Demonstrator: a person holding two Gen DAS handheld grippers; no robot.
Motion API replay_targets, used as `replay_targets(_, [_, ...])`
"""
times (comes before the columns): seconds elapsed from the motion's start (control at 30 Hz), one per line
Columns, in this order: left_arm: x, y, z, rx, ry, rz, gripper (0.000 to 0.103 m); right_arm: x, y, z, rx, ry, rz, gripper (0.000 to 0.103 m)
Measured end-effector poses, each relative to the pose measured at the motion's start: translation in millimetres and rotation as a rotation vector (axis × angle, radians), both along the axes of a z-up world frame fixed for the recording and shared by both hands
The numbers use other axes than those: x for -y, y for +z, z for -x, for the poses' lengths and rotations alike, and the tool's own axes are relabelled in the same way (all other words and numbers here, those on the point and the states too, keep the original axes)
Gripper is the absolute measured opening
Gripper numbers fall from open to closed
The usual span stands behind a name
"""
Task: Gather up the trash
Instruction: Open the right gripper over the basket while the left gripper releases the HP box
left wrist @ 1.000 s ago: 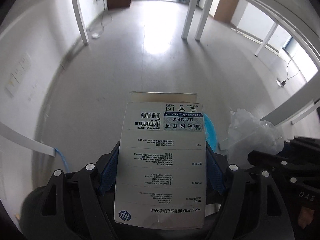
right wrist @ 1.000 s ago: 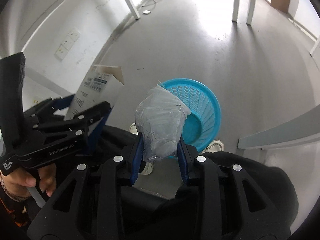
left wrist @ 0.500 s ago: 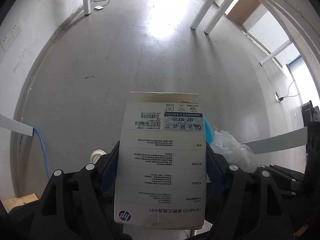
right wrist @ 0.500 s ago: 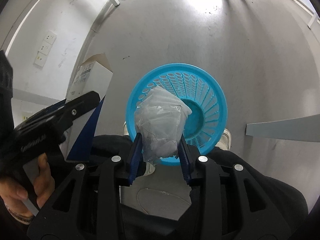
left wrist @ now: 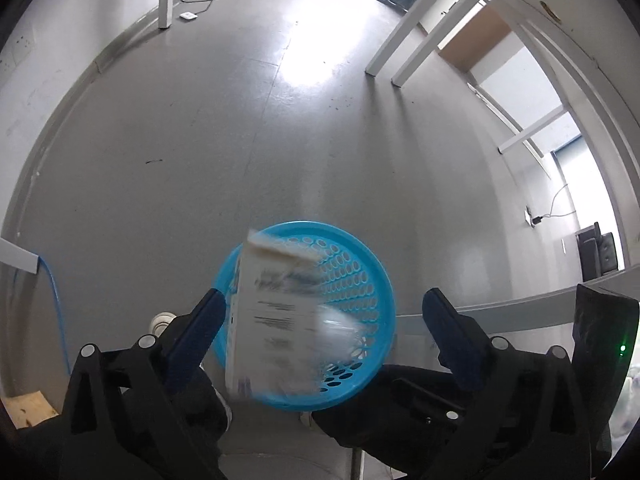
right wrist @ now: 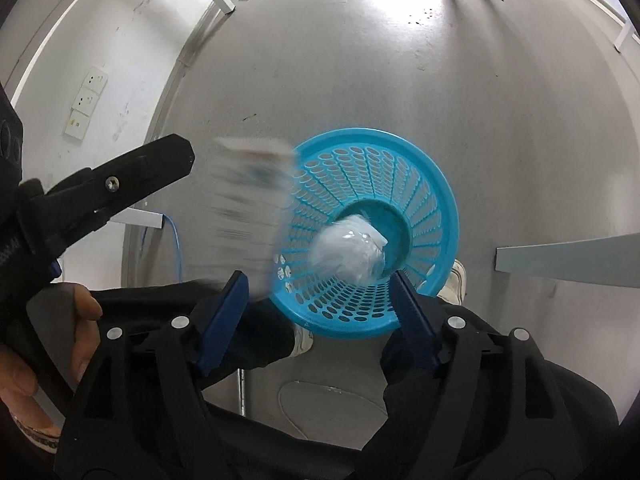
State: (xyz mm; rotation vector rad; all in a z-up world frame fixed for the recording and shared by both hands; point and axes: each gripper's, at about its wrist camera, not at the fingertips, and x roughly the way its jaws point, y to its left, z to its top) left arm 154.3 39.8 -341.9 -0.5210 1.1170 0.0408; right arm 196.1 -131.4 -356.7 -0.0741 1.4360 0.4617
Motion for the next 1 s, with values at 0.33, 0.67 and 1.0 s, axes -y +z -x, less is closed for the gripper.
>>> replay_targets(0.33, [1, 0, -2, -0.015, 0.012, -0.026, 0.096, -5, 6, 3, 0.018, 0.009, 0.005, 0.071])
replay_targets(0.67, [-17, 8, 6, -0.027, 0.067, -0.068, 0.095, -10, 24, 14, 0.097, 0.062, 0.032, 0.075])
replay_targets(1.0, [-13, 40, 40, -0.044, 0.070, -0.255, 0.095, 1, 73, 56, 0.195, 0.106, 0.003, 0.085])
